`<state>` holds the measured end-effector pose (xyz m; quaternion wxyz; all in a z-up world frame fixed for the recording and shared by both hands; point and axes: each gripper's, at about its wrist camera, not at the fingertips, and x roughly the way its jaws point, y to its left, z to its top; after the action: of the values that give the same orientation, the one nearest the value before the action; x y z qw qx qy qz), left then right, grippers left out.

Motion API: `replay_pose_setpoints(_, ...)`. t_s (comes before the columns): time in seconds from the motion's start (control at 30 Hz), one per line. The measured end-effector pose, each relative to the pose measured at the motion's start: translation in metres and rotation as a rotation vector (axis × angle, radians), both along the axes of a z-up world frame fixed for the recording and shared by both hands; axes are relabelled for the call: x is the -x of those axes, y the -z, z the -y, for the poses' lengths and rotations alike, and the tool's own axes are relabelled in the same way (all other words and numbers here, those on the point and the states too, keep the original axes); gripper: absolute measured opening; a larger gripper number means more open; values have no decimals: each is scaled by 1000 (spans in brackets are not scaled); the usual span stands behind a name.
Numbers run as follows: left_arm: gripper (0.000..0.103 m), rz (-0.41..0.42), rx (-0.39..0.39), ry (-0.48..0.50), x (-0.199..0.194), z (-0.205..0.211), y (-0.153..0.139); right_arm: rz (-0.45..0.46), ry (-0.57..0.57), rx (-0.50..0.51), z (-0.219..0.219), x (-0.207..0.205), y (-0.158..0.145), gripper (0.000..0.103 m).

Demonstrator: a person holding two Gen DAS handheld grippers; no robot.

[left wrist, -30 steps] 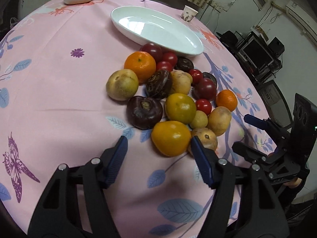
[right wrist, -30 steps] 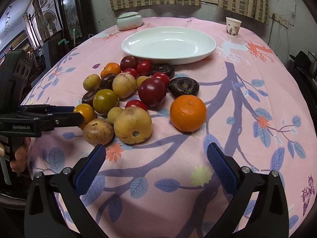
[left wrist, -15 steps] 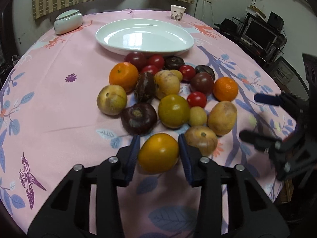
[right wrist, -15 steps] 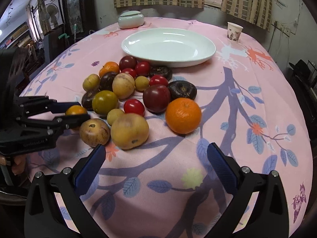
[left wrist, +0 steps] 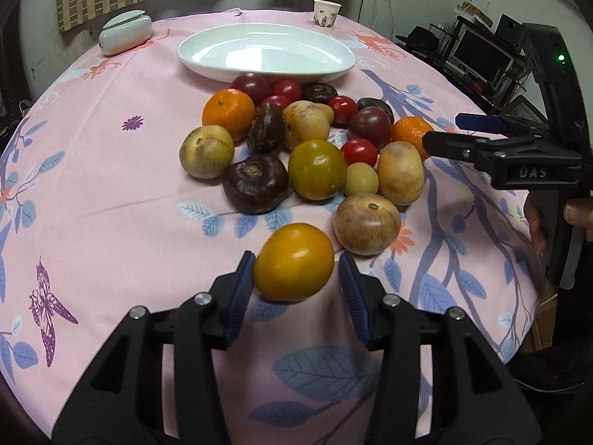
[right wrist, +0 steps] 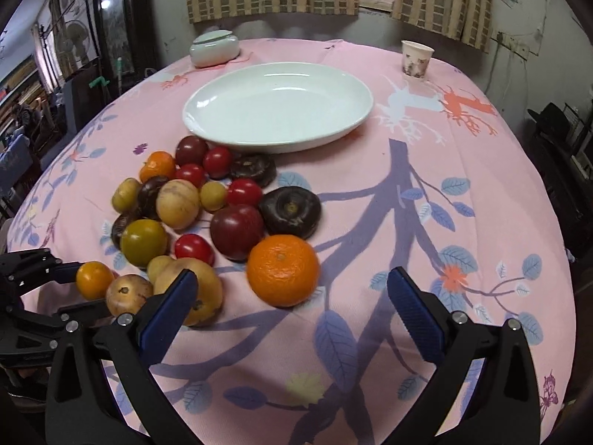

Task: Organize fruits
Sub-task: 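Grasp the yellow-orange tomato with the left tool while the right tool grasps the mandarin orange, then carry both fruits over the white plate and open both tools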

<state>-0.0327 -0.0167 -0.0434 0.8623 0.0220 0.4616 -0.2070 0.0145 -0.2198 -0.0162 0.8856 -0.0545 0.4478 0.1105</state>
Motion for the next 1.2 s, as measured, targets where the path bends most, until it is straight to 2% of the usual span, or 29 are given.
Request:
replay_pose_setpoints(0.1, 41, 13, 3, 20, 2, -1, 0, -14, 10, 34, 3, 0, 7, 102)
replay_pose_setpoints(0.2, 41, 2, 40, 21, 0, -6, 1, -21, -1, 50, 3, 1, 11, 102)
replay_pose_setpoints(0.27, 41, -3, 52, 20, -1, -7, 1, -30, -18, 60, 0, -1, 14, 97)
replay_pose_setpoints(0.37, 41, 5, 37, 23, -2, -2, 1, -53, -54, 70, -9, -9, 22, 84)
replay_pose_setpoints(0.43, 45, 13, 19, 31, -2, 3, 1, -59, -69, 65, -12, -15, 25, 67)
replay_pose_setpoints(0.5, 47, 26, -4, 37, -1, 7, 1, -68, -91, 42, -16, -19, 26, 55)
replay_pose_setpoints(0.57, 47, 34, -18, 40, -2, 10, 1, -66, -100, 31, -17, -19, 26, 48)
replay_pose_setpoints(0.8, 42, 16, 12, 48, -5, 4, -1, -42, -56, -45, -2, -13, 17, 46)
replay_pose_setpoints(0.87, 42, 43, 0, 50, -3, 4, -7, -24, -54, -53, 2, -8, 10, 46)
replay_pose_setpoints(1.07, 42, 119, -15, 66, 0, 0, -37, 19, -63, -57, 3, 0, -6, 46)
replay_pose_setpoints(1.2, 42, 143, 8, 57, -28, -3, -67, 72, -97, -63, -1, -6, -31, 46)
